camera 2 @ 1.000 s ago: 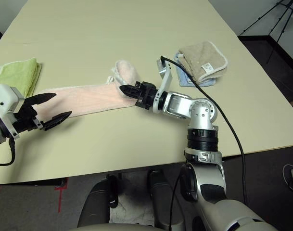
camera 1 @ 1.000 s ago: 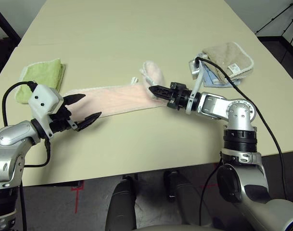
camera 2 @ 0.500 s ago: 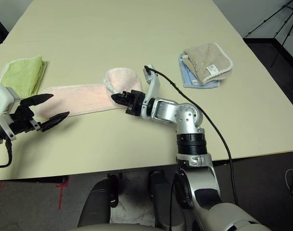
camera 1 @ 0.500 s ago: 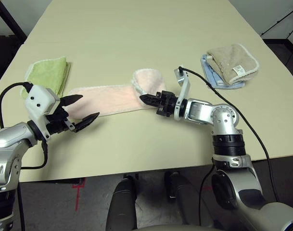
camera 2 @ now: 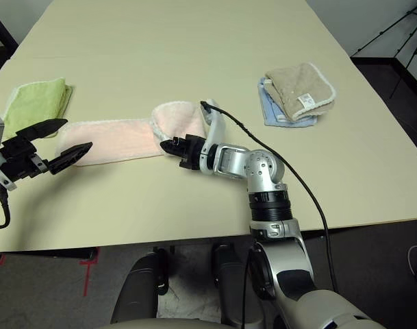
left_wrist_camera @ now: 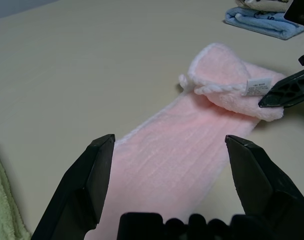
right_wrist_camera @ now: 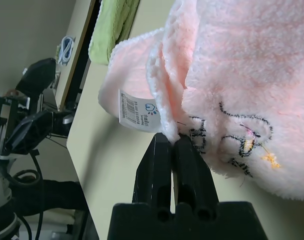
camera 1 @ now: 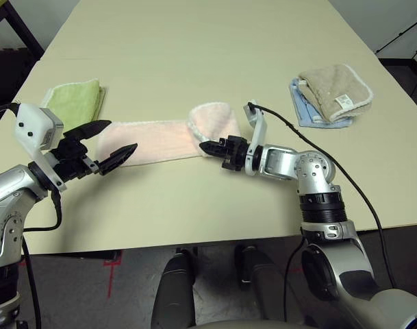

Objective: Fold the towel and set it aside.

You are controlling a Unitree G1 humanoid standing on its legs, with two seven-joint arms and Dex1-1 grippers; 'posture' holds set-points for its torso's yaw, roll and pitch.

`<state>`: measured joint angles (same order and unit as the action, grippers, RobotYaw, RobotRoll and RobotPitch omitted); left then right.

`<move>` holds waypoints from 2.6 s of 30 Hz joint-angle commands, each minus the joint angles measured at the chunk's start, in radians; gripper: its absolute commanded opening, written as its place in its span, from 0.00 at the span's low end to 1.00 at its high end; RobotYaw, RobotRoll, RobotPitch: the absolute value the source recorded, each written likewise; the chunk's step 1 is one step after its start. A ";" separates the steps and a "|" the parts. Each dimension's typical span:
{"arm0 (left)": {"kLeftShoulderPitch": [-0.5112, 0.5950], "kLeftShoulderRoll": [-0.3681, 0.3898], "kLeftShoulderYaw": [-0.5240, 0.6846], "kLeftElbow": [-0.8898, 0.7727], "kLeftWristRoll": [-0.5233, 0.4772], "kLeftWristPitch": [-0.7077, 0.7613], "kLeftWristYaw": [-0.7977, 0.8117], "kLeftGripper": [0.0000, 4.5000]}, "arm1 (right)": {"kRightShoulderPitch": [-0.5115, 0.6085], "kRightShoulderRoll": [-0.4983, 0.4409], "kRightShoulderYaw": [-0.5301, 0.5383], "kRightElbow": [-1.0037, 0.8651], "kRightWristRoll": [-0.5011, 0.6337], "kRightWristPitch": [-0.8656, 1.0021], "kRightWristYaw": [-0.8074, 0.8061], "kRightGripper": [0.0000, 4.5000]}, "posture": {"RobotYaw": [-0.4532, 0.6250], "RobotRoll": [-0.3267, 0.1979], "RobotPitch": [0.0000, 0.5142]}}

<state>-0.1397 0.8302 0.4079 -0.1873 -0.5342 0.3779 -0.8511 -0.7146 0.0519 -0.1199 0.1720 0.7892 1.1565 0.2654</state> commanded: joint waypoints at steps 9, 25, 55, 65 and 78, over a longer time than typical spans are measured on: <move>0.029 0.003 0.007 -0.019 0.009 -0.005 0.003 1.00 | -0.006 0.013 0.022 0.047 -0.053 -0.027 0.026 0.53 | 0.48 0.62 0.36; 0.015 0.000 -0.013 0.000 0.028 -0.021 0.004 1.00 | -0.168 0.037 -0.079 0.114 -0.017 -0.047 0.045 0.99 | 0.48 0.62 0.34; 0.011 0.010 -0.006 -0.007 0.034 -0.015 0.013 1.00 | -0.428 0.013 -0.018 0.541 -0.260 -0.350 0.100 0.99 | 0.50 0.62 0.32; 0.019 0.000 0.034 -0.044 0.001 0.042 0.069 1.00 | -0.527 0.034 -0.018 0.888 -0.403 -0.568 0.066 0.99 | 0.52 0.62 0.33; 0.050 -0.079 0.127 -0.103 -0.063 0.182 0.252 1.00 | -0.328 -0.190 0.106 0.411 -0.422 -0.586 0.514 0.99 | 0.50 0.62 0.35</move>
<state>-0.0995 0.7580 0.5316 -0.2724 -0.5912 0.5521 -0.6090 -1.0705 -0.1270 -0.0323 0.6289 0.3708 0.5494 0.7424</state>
